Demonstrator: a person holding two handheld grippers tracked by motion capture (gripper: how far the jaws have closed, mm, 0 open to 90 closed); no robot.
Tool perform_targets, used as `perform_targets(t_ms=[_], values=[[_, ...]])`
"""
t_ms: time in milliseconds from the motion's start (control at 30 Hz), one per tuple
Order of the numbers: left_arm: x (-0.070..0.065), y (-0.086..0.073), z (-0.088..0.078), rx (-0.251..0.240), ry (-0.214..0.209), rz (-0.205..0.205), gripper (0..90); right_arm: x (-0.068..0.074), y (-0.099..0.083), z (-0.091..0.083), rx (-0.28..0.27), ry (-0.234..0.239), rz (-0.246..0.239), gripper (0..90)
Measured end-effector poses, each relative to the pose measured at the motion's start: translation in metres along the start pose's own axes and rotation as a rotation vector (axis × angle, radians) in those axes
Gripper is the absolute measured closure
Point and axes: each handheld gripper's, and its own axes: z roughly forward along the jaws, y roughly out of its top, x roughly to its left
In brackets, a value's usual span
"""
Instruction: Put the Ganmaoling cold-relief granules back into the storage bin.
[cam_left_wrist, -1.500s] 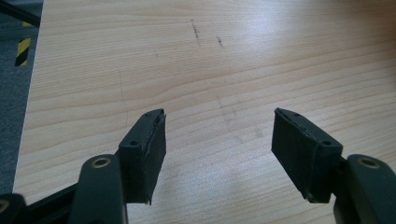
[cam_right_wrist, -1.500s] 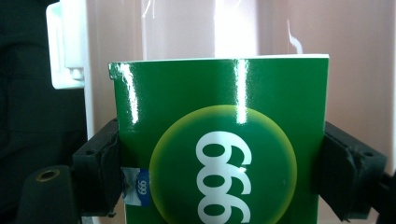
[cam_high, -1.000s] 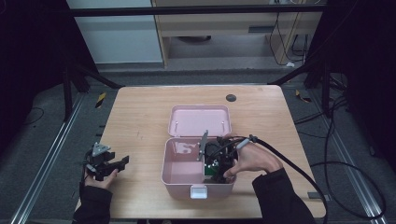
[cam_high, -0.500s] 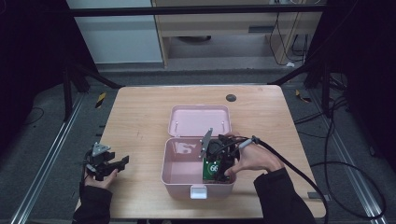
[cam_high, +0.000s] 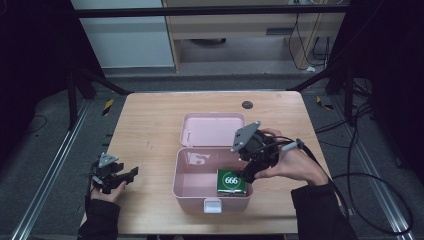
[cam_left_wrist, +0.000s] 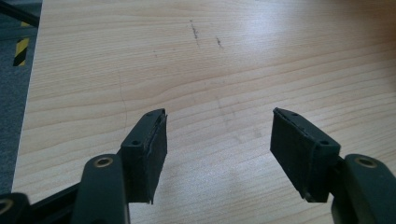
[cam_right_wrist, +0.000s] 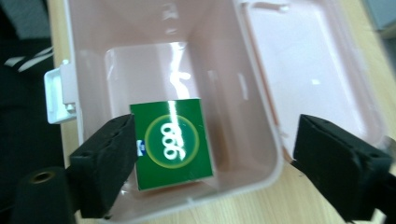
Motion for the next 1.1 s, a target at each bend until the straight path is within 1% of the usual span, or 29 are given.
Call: perform_targets(t_ms=[33, 67, 100, 133, 167, 200, 233, 267, 300, 333, 433, 533, 633, 667, 700, 733, 800, 833, 867, 900, 967, 1000, 1033, 1067, 1100], values=[[0.000, 0.000, 0.000, -0.002, -0.001, -0.002, 36.9, -0.002, -0.005, -0.009, -0.020, -0.036, 0.035, 14.9], [0.000, 0.000, 0.000, -0.002, -0.001, -0.002, 37.2, -0.002, -0.005, -0.009, -0.020, -0.036, 0.035, 14.9], [0.000, 0.000, 0.000, -0.002, -0.001, -0.002, 37.5, -0.003, -0.012, -0.018, -0.046, -0.064, 0.077, 14.8], [0.000, 0.000, 0.000, -0.002, -0.002, -0.003, 37.5, -0.003, -0.012, -0.018, -0.046, -0.064, 0.077, 14.8], [-0.001, 0.000, 0.000, -0.002, -0.002, -0.003, 37.8, -0.004, -0.015, -0.021, -0.057, -0.079, 0.089, 14.5], [-0.001, 0.000, 0.000, -0.002, -0.002, -0.003, 38.3, -0.006, -0.025, -0.027, -0.091, -0.125, 0.127, 12.4], [-0.001, 0.000, 0.000, -0.003, -0.003, -0.003, 38.4, -0.007, -0.029, -0.030, -0.093, -0.143, 0.135, 11.9], [-0.001, 0.000, 0.000, -0.004, -0.003, -0.004, 38.4, -0.007, -0.029, -0.030, -0.093, -0.143, 0.135, 11.9], [-0.001, 0.000, 0.000, -0.004, -0.004, -0.004, 38.6, -0.008, -0.033, -0.031, -0.100, -0.157, 0.145, 12.1], [-0.001, 0.000, 0.000, -0.004, -0.004, -0.004, 38.8, -0.008, -0.039, -0.033, -0.109, -0.167, 0.172, 12.0], [-0.001, 0.000, 0.000, -0.002, -0.005, -0.003, 39.1, -0.009, -0.055, -0.034, -0.128, -0.184, 0.214, 11.4], [-0.001, 0.000, 0.000, -0.002, -0.004, -0.003, 39.5, -0.008, -0.071, -0.032, -0.141, -0.208, 0.254, 10.3], [-0.002, 0.000, 0.000, -0.002, -0.005, -0.001, 39.7, -0.008, -0.086, -0.027, -0.172, -0.241, 0.297, 10.0], [-0.002, 0.000, 0.000, -0.002, -0.005, 0.000, 40.0, -0.007, -0.096, -0.023, -0.192, -0.263, 0.335, 9.8], [-0.002, 0.000, 0.000, -0.001, -0.005, 0.002, 40.0, -0.007, -0.096, -0.023, -0.192, -0.263, 0.335, 9.8], [-0.002, 0.000, 0.000, -0.003, -0.005, 0.000, 40.1, -0.007, -0.100, -0.021, -0.201, -0.275, 0.349, 9.8], [-0.002, 0.000, 0.000, -0.001, -0.004, 0.002, 40.3, -0.006, -0.114, -0.015, -0.233, -0.312, 0.401, 9.1], [-0.002, 0.000, 0.000, -0.002, -0.003, 0.002, 40.4, -0.006, -0.117, -0.014, -0.240, -0.323, 0.416, 8.9], [-0.002, 0.000, 0.000, -0.003, -0.003, 0.004, 40.6, -0.005, -0.127, -0.008, -0.257, -0.343, 0.457, 8.4], [-0.003, 0.000, -0.001, -0.002, -0.001, 0.005, 40.6, -0.005, -0.127, -0.008, -0.257, -0.343, 0.457, 8.4], [-0.003, 0.001, -0.001, -0.008, 0.000, 0.004, 41.0, -0.004, -0.135, -0.003, -0.276, -0.358, 0.495, 7.9], [-0.003, 0.001, -0.001, -0.011, 0.000, 0.003, 41.3, -0.003, -0.144, 0.003, -0.286, -0.372, 0.529, 8.0], [-0.003, 0.001, -0.001, -0.011, 0.000, 0.003, 41.5, -0.003, -0.144, 0.003, -0.286, -0.372, 0.529, 8.0], [-0.003, 0.001, -0.001, -0.011, 0.000, 0.004, 41.5, -0.003, -0.148, 0.005, -0.286, -0.380, 0.540, 7.7], [-0.004, 0.001, -0.001, -0.010, 0.000, 0.005, 41.8, -0.002, -0.154, 0.010, -0.291, -0.392, 0.561, 8.2]])
